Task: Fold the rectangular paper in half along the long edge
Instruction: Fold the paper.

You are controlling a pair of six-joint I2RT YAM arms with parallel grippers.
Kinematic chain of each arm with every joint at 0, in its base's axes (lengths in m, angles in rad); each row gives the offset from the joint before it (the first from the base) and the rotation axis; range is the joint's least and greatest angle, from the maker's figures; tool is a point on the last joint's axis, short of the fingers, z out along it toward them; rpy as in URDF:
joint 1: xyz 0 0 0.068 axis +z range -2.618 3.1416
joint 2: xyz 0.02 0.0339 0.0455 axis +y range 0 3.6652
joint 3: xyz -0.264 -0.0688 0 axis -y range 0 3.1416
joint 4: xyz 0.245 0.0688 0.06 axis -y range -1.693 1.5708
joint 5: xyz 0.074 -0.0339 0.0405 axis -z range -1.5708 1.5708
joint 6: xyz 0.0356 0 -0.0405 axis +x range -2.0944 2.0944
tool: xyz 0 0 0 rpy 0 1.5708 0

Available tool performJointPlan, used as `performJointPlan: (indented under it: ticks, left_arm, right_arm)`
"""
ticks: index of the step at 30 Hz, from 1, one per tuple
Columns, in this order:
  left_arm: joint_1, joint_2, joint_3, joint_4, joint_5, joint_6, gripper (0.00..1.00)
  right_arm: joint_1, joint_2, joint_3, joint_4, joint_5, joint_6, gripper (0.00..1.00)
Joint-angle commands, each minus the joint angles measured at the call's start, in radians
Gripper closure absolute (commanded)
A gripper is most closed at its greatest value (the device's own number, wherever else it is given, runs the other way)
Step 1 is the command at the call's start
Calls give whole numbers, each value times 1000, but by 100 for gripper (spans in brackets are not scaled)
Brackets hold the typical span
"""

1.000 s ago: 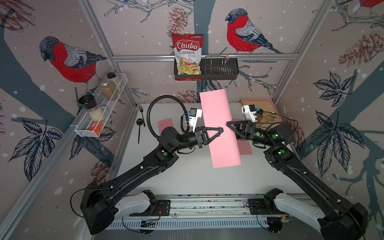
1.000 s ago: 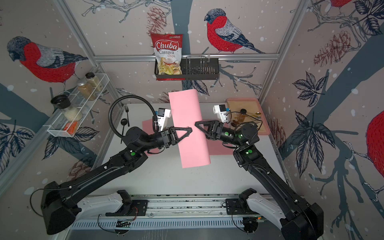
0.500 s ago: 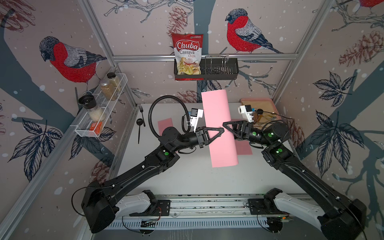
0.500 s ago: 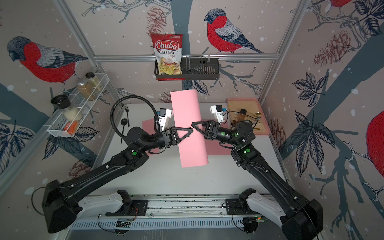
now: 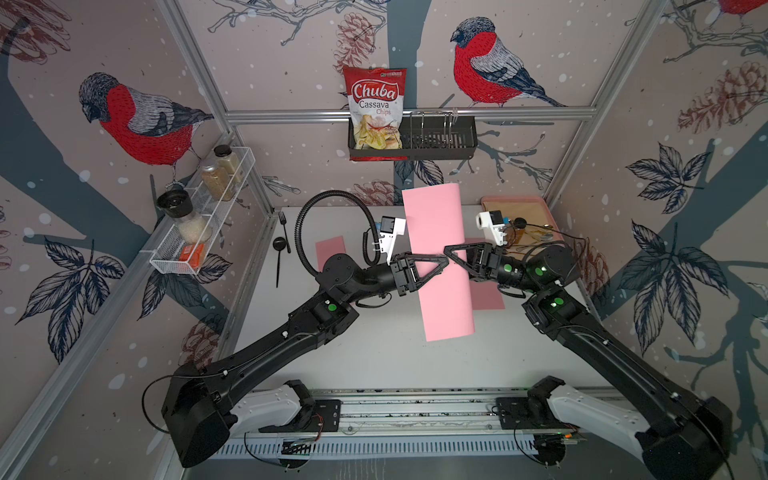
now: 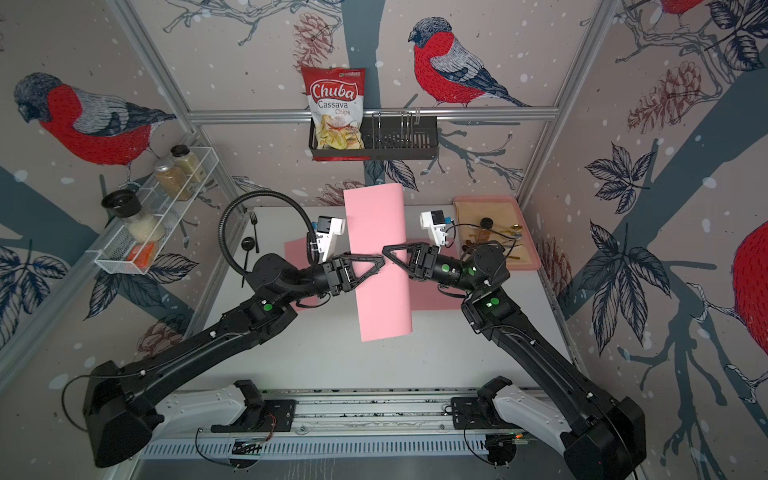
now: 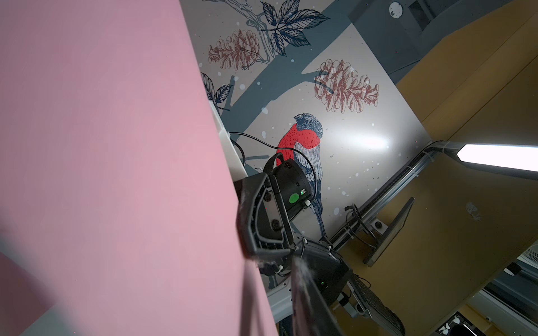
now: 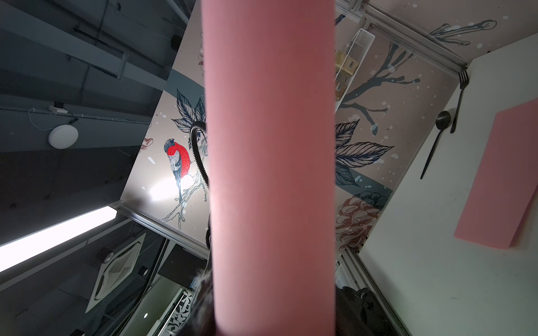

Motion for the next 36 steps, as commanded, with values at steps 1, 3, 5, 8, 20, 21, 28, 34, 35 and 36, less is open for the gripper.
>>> performJointPlan:
  ticks: [1,3,5,8,20,21,28,34,35,36]
  left_arm:
    - [0,-20,17,-10,-15,37,66]
    - [0,-31,24,-34,-22,50,65]
    - [0,-39,29,-52,-25,58,65]
    - [0,-48,34,-68,-24,65,67]
    - [0,-23,35,-35,-10,56,100]
    - [0,-20,34,-30,-8,54,100]
    - [0,-12,32,-20,-3,47,100]
    - [1,-11,26,-15,-4,44,100]
    - [-1,-11,26,-15,-5,44,99]
    - [0,-8,24,-14,-5,44,98]
  right_arm:
    - [-11,-11,-4,65,-2,11,55]
    - [-19,-18,-9,70,-6,18,55]
    - [-25,-28,-14,65,-8,19,55]
    - [-39,-39,-20,56,-11,18,55]
    - [-17,-30,10,16,-16,-15,44]
    - [-11,-30,15,6,-14,-22,43]
    - [-2,-30,20,-30,-1,-49,42]
    - [1,-24,21,-58,0,-71,45]
    - [2,-22,22,-61,1,-75,45]
    - [4,-22,22,-62,3,-77,44]
